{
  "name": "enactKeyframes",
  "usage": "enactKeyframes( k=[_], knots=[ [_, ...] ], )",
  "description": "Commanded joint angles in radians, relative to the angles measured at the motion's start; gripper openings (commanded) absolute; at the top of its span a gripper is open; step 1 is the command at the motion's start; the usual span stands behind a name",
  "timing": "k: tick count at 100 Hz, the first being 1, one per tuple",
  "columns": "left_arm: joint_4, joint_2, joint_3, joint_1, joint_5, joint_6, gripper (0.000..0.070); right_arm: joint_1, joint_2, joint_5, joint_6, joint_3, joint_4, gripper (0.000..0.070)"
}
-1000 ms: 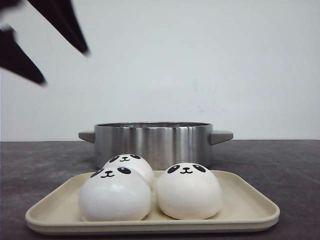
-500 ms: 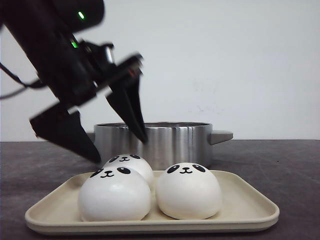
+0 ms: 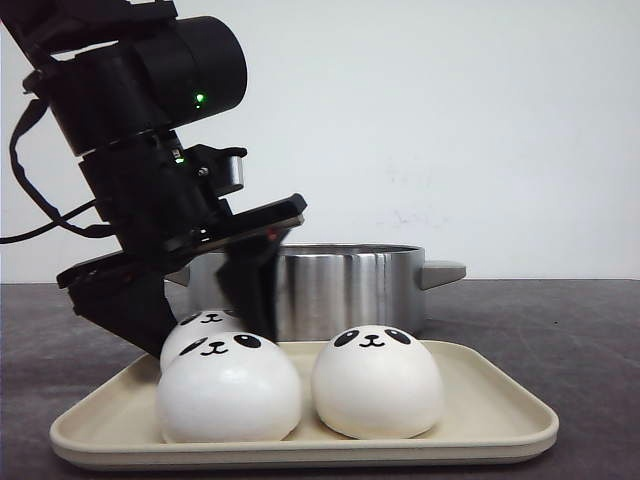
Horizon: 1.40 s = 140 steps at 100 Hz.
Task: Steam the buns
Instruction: 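Grasp the remaining back panda bun with the left gripper, then lift the bun with the left gripper into the pot and release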
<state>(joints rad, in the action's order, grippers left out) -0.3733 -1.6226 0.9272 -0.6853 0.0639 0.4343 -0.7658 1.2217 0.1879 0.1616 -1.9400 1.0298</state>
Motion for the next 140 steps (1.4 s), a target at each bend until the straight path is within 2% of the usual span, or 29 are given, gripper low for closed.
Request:
enactKeyframes(
  k=[1, 4, 27, 43, 53, 60, 71, 87, 108, 133, 140],
  knots=[
    [-0.024, -0.024, 0.014, -0.010, -0.002, 0.005, 0.0094, -0.010, 0.011, 0.005, 0.014, -0.018, -0.007, 0.0017],
    [-0.033, -0.024, 0.014, -0.010, -0.002, 0.004, 0.0000, -0.010, 0.011, 0.005, 0.015, -0.018, -0.007, 0.0017],
    [-0.080, 0.003, 0.021, -0.010, 0.014, -0.037, 0.0008, -0.010, 0.012, 0.005, 0.014, -0.018, -0.007, 0.0017],
    [-0.074, 0.142, 0.048, -0.030, 0.009, -0.063, 0.0008, -0.010, 0.012, 0.005, 0.014, -0.018, -0.004, 0.0017],
    [-0.071, 0.246, 0.085, -0.045, -0.047, -0.106, 0.0008, -0.010, 0.012, 0.003, 0.013, -0.018, -0.003, 0.0017],
    [-0.051, 0.293, 0.119, -0.047, -0.094, -0.107, 0.0009, -0.010, 0.012, 0.003, 0.010, -0.018, -0.004, 0.0017],
    [-0.038, 0.308, 0.200, -0.024, -0.121, -0.111, 0.0009, -0.010, 0.013, 0.003, 0.010, -0.018, -0.006, 0.0017],
    [-0.041, 0.216, 0.355, 0.035, -0.120, -0.146, 0.0009, -0.010, 0.013, 0.003, 0.002, -0.018, -0.012, 0.0017],
    [-0.061, 0.015, 0.520, 0.112, -0.119, -0.147, 0.0009, -0.010, 0.013, 0.003, -0.019, -0.018, -0.011, 0.0017],
    [-0.033, -0.187, 0.562, 0.167, -0.121, -0.147, 0.0011, -0.010, 0.013, -0.001, -0.020, -0.018, -0.003, 0.0017],
    [-0.017, -0.235, 0.562, 0.175, -0.121, -0.146, 0.0031, -0.010, 0.013, -0.001, -0.020, -0.018, 0.000, 0.0017]
  ],
)
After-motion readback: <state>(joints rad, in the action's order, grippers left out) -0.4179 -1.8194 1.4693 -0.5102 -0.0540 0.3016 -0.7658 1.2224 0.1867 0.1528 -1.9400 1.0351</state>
